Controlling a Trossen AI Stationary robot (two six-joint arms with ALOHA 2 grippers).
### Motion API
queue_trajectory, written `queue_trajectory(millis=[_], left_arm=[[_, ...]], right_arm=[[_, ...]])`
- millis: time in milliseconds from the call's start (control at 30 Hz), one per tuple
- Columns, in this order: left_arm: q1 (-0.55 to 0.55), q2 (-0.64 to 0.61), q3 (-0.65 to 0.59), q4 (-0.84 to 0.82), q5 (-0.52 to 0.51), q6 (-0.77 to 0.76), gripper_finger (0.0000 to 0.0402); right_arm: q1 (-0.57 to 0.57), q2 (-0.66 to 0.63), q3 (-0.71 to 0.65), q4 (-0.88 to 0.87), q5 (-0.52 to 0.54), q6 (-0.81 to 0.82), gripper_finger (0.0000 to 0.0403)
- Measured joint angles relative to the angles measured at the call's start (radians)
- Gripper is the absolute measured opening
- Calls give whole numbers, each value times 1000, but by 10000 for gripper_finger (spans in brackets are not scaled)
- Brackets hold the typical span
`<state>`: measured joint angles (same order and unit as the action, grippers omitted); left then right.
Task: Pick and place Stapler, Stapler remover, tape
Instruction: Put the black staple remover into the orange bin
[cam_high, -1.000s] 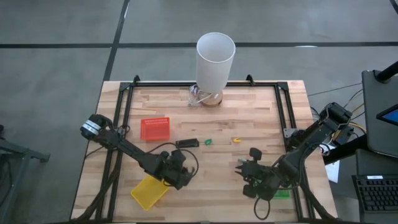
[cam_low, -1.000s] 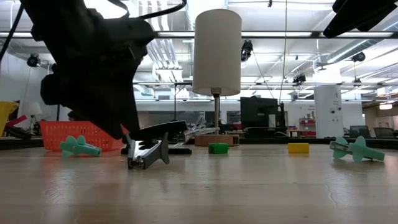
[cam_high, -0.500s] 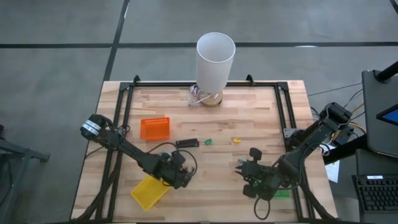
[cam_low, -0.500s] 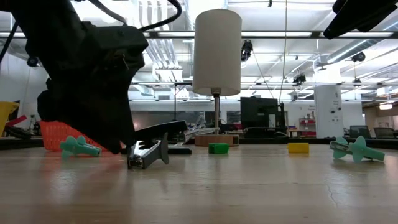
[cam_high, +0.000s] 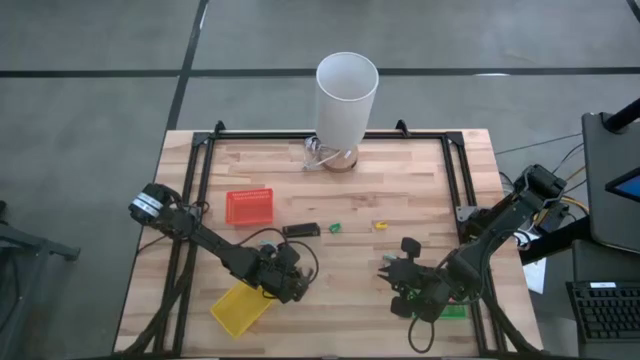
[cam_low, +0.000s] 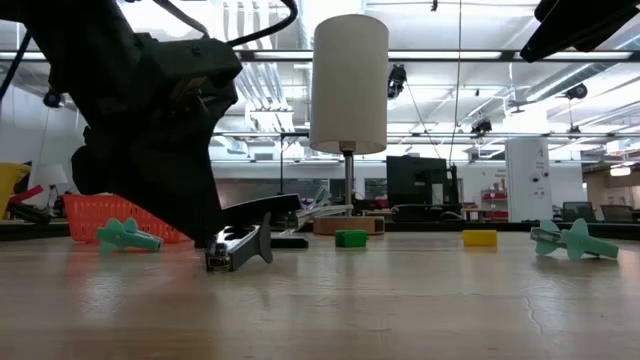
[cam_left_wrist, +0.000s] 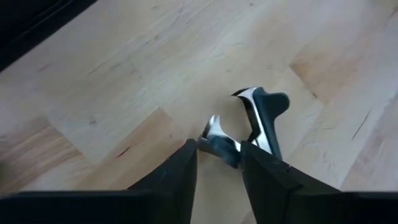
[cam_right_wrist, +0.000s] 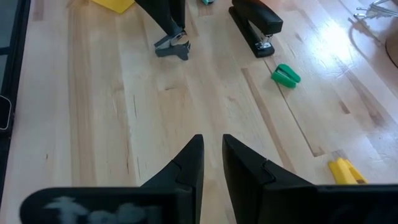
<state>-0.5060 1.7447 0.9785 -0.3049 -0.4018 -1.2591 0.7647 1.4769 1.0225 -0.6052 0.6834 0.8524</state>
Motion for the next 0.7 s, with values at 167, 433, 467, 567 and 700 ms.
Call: queue_trajectory(millis=[167,433,467,567,700], left_arm=[[0,-1,-1,1,-13,13,78],[2,-4,11,1,-60,90,9],[2,-7,11,-2,-73,95,6],[4,-18,10,-8,-98,120,8],[5,-54,10,-29,-127,136,5]], right_arm=[[1,0,0,4,0,0,52],[1,0,-2,9,0,0,52],[1,0,-4,10,0,0,51],[1,0,-7,11,0,0,49],[1,0,-10,14,0,0,47]])
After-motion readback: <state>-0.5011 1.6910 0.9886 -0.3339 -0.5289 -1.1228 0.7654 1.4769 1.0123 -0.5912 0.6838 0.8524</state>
